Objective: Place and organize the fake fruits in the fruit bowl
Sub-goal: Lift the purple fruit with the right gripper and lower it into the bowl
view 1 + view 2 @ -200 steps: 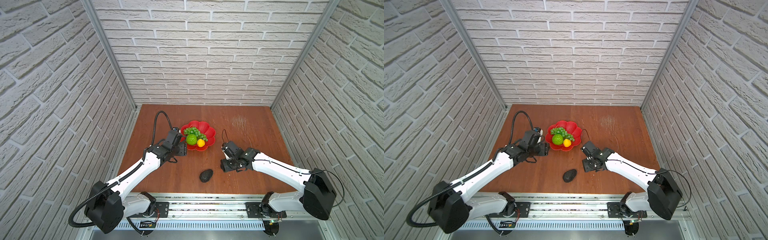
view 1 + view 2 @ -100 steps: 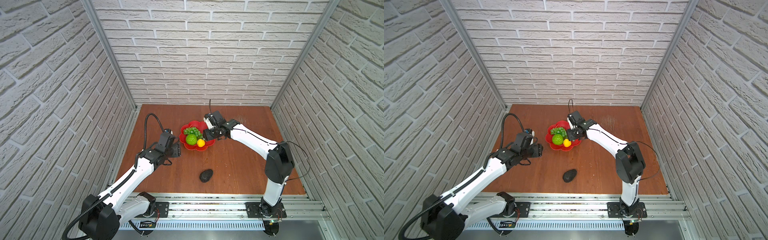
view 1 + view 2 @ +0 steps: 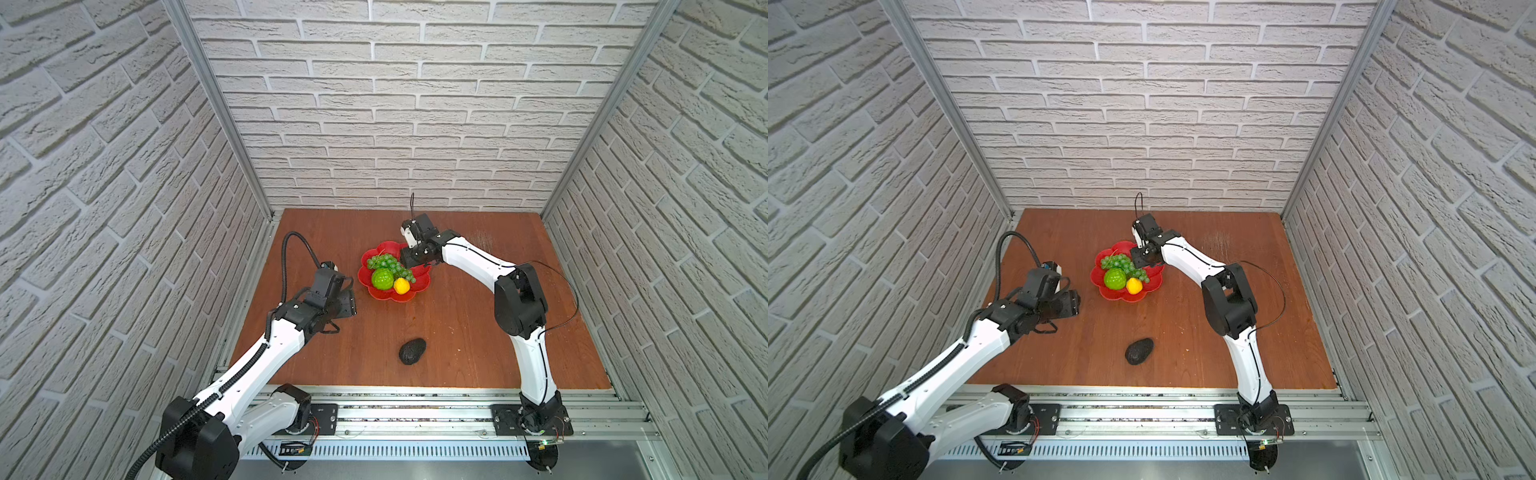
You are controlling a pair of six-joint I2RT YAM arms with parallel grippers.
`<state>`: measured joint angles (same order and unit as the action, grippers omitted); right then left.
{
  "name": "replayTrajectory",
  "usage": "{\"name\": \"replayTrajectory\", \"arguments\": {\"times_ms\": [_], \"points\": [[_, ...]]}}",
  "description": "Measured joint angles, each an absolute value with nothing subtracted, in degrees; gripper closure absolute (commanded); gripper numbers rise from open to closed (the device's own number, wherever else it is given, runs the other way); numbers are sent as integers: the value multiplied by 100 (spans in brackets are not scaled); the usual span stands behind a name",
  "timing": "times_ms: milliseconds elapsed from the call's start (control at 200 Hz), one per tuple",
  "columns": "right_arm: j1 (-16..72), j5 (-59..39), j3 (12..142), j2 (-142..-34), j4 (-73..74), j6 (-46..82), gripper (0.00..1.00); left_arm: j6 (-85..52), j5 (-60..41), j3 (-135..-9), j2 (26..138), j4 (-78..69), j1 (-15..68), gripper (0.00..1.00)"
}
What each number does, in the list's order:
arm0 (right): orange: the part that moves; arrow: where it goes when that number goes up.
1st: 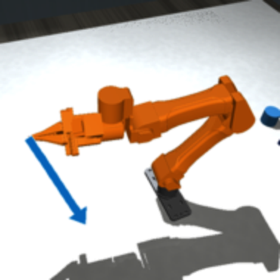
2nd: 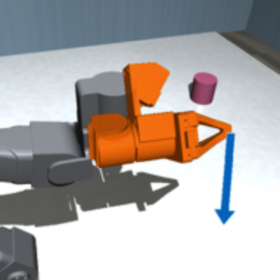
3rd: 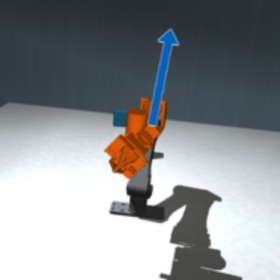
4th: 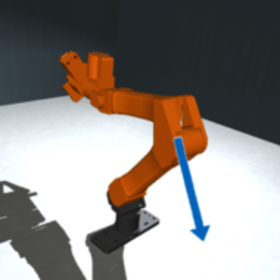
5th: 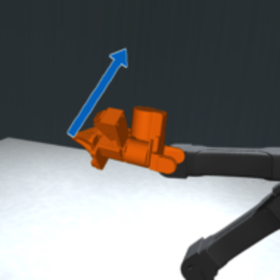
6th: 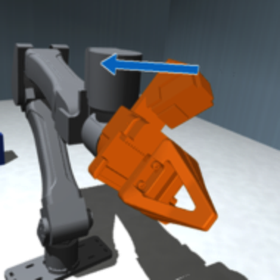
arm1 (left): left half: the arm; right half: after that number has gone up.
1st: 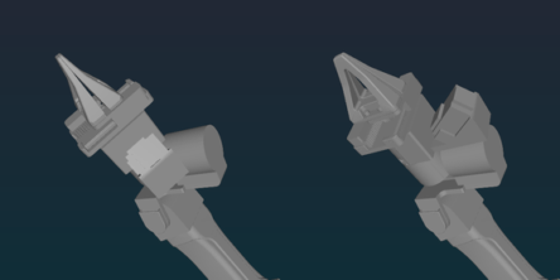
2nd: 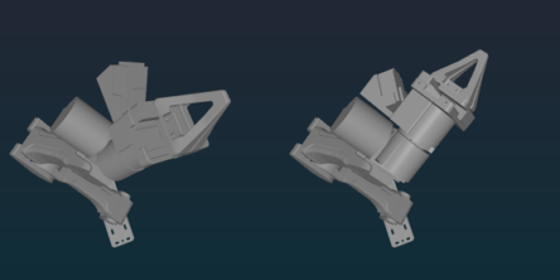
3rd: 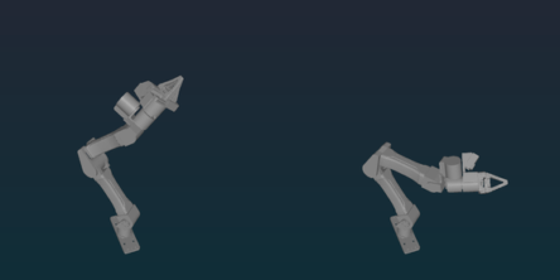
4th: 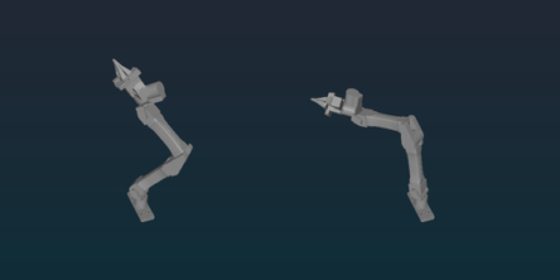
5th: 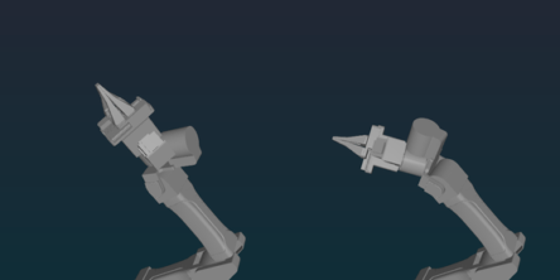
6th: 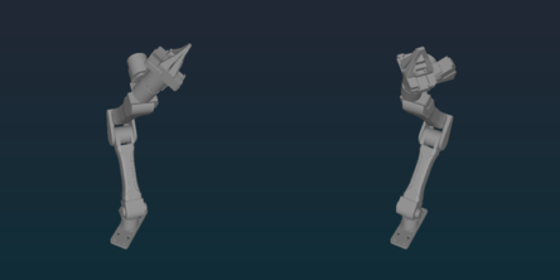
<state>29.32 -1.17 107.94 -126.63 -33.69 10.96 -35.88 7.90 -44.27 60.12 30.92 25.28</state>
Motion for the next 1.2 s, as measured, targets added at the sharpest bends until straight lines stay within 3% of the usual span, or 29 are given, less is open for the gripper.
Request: {"name": "replayTrajectory", "arguments": {"times_ms": [885, 1200], "points": [[2926, -395, 11651, -13384, -3354, 958, 42, -3734, 749, -4348, 6073, 3087, 2475, 28], [2980, -305, 11651, -13386, -3315, 821, 35, -3734, 749, -4300, 6073, 3081, 2473, 28]]}}
